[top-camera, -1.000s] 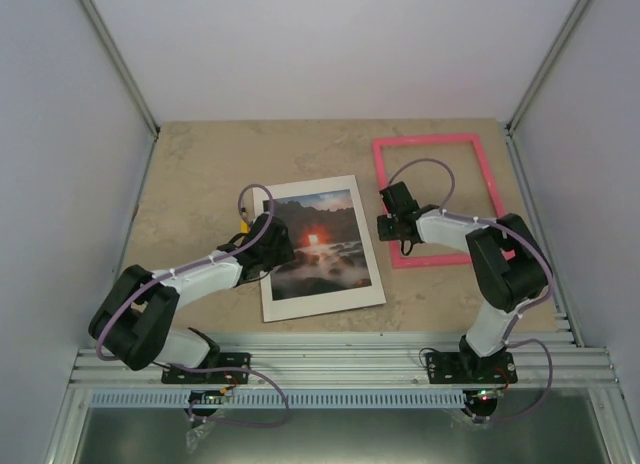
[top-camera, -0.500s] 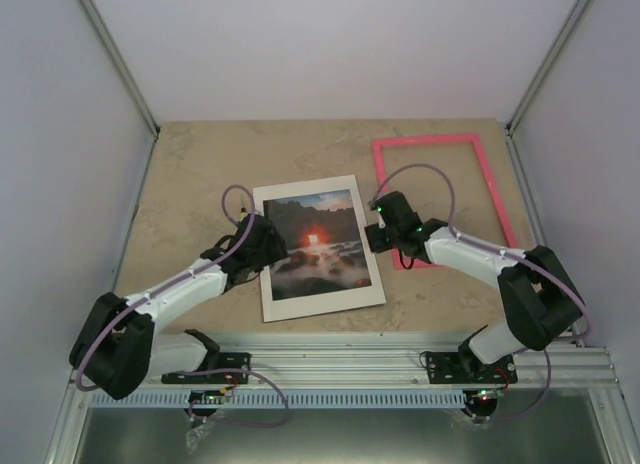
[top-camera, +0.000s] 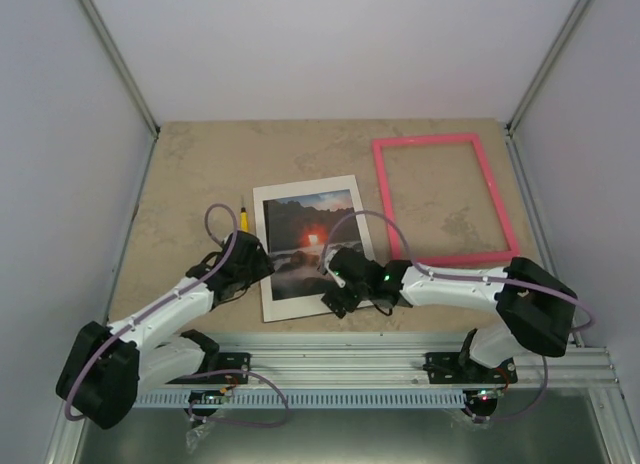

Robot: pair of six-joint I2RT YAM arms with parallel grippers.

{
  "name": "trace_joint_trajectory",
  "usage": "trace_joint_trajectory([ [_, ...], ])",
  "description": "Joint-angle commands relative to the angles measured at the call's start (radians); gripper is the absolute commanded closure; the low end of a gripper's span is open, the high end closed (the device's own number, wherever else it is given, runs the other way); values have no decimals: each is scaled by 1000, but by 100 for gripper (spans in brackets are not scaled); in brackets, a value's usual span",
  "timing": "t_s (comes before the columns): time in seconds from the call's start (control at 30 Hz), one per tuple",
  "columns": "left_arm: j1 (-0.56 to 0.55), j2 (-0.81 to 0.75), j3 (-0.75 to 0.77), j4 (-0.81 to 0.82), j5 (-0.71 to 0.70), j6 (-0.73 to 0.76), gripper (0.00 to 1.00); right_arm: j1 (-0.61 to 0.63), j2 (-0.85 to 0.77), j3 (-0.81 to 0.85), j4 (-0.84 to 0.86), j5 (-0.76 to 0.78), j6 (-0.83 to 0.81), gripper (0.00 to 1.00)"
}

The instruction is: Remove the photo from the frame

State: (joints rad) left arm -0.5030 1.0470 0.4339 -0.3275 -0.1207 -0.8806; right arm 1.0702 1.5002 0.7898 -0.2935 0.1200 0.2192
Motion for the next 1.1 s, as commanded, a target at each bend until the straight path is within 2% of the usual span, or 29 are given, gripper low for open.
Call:
trace_joint_trajectory([
  [0.0, 4, 12, -29, 26, 29, -14, 33, 85, 24, 14, -25, 10, -51, 2],
  [0.2, 5, 82, -27, 84, 58, -4, 34, 158, 82, 30, -32, 69, -93, 2],
  [0.57, 4, 191, -6, 188, 71, 13, 35, 162, 135, 25, 3, 199, -135, 2],
  [1.07, 6, 295, 99, 188, 32, 54, 34, 39, 125, 62, 35, 211, -177, 2],
])
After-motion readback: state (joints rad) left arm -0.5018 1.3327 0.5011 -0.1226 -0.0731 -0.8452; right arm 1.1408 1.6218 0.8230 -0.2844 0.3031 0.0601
